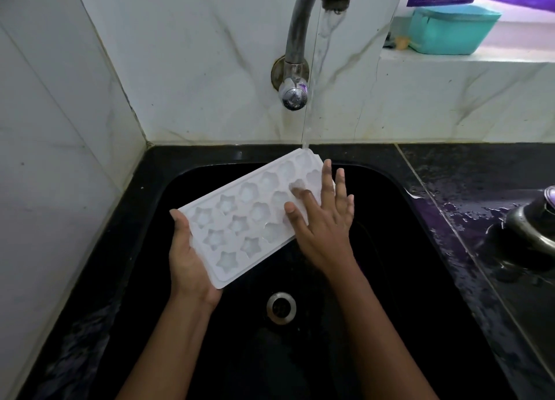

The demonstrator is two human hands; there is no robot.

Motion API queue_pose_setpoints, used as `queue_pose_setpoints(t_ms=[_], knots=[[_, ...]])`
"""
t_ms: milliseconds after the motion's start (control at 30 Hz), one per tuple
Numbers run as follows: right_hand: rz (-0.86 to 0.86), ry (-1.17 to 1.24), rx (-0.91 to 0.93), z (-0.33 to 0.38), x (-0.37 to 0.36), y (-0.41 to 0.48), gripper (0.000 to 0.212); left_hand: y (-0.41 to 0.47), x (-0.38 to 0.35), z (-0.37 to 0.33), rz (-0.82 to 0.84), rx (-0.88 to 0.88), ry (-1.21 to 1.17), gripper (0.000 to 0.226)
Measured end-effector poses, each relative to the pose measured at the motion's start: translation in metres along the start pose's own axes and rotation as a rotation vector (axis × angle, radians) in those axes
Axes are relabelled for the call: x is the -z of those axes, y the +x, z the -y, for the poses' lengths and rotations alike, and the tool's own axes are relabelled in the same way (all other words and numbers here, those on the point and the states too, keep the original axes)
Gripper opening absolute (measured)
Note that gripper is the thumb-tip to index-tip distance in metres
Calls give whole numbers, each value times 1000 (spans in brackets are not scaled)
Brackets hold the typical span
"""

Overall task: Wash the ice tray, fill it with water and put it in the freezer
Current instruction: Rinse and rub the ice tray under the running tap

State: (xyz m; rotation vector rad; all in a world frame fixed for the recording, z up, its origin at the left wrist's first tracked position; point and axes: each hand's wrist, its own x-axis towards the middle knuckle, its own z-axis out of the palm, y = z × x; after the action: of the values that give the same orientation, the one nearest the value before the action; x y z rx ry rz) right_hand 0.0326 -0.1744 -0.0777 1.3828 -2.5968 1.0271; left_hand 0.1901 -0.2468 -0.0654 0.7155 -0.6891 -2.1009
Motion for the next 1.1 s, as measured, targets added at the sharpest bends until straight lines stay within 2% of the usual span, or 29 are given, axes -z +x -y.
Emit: queue_pose_setpoints(t_ms=[133, 333, 533, 733, 900, 1100], knots=[[-82, -139, -25, -1, -1, -2, 59, 0, -2, 4, 27, 24, 3, 73], [15, -8, 39, 5, -2, -1, 65, 2, 1, 1, 15, 20, -19, 76], [-125, -169, -1, -1, -3, -3, 57, 3, -2, 4, 26, 37, 16, 75], [20, 17, 43, -1, -2, 1, 63, 7, 8, -2, -6, -12, 45, 77], [-124, -184, -6, -4, -4, -4, 56, 4, -1, 2, 4, 36, 38, 72], [45, 8, 34, 1, -1, 0, 65, 3, 2, -5, 13, 13, 2, 74]])
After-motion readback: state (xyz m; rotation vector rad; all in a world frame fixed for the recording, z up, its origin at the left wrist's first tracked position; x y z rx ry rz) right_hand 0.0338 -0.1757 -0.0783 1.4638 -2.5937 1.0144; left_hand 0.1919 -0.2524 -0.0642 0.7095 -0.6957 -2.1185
